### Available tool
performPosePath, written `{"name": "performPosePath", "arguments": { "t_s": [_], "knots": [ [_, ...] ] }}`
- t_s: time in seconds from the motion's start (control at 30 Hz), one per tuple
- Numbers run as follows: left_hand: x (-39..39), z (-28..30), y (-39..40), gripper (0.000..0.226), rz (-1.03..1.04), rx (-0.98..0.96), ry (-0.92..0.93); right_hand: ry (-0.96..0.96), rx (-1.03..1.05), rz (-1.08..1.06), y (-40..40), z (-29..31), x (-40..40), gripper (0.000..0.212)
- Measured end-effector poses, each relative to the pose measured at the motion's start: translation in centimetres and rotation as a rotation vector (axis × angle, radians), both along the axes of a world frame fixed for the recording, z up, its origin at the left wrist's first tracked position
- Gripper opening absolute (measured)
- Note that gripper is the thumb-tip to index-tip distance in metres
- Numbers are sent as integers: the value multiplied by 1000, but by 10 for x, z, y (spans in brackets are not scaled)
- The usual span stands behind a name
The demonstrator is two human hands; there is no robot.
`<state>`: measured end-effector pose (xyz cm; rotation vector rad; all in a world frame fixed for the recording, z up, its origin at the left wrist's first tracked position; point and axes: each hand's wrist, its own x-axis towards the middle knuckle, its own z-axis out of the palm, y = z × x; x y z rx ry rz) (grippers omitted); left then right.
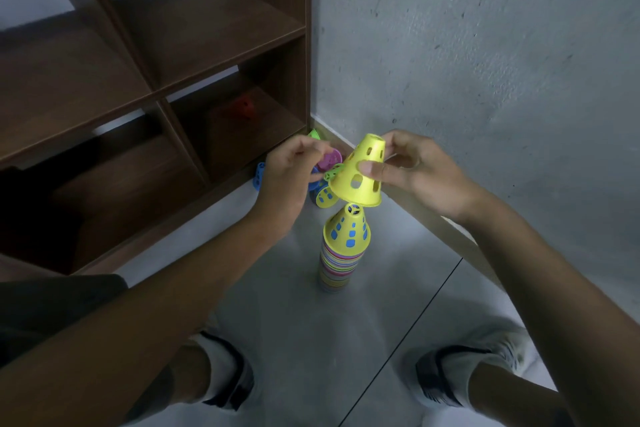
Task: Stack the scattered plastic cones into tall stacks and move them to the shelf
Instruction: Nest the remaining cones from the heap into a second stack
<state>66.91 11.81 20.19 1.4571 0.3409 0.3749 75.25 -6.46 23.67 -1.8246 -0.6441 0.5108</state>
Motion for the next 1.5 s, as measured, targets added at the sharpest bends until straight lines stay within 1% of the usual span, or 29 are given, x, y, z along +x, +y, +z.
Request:
{"name": "performPosePath", "arguments": {
  "t_s": [0.1,0.23,0.33,0.4,0.47,0.53,0.63,0.73,0.9,1.07,1.17,1.3,1.5],
  "knots": [
    [0,-20,16,18,-20,194,70,13,-83,61,-4,-5,-5,25],
    [-3,-44,27,16,-43,383,94,12,-188,113,-6,-22,-12,31],
    [-4,-59,30,18,-90,528,93,39,-188,130,-8,-34,-18,36],
    [-5,-69,32,15,-152,650,83,32,-185,119,-10,-47,-21,40],
    [-8,-78,35,7,-215,787,67,37,-213,113,-13,-62,-24,50],
    [-11,-86,39,3,-237,859,78,73,-262,151,-16,-75,-29,66],
    [-16,-92,49,3,-220,882,123,135,-270,183,-13,-93,-38,80],
    [-19,-97,61,2,-213,900,175,124,-245,133,-6,-111,-43,88],
    [-22,-104,74,4,-185,905,230,108,-235,80,4,-121,-41,83],
    [-27,-106,79,2,-163,930,221,117,-182,72,20,-127,-44,86],
    [-30,-104,85,3,-140,966,193,135,-163,59,35,-127,-42,80],
    [-28,-93,105,5,-68,1009,206,148,-142,106,60,-124,-41,82],
    [-21,-77,130,1,-25,983,189,181,-71,133,86,-129,-45,82]
  ]
}}
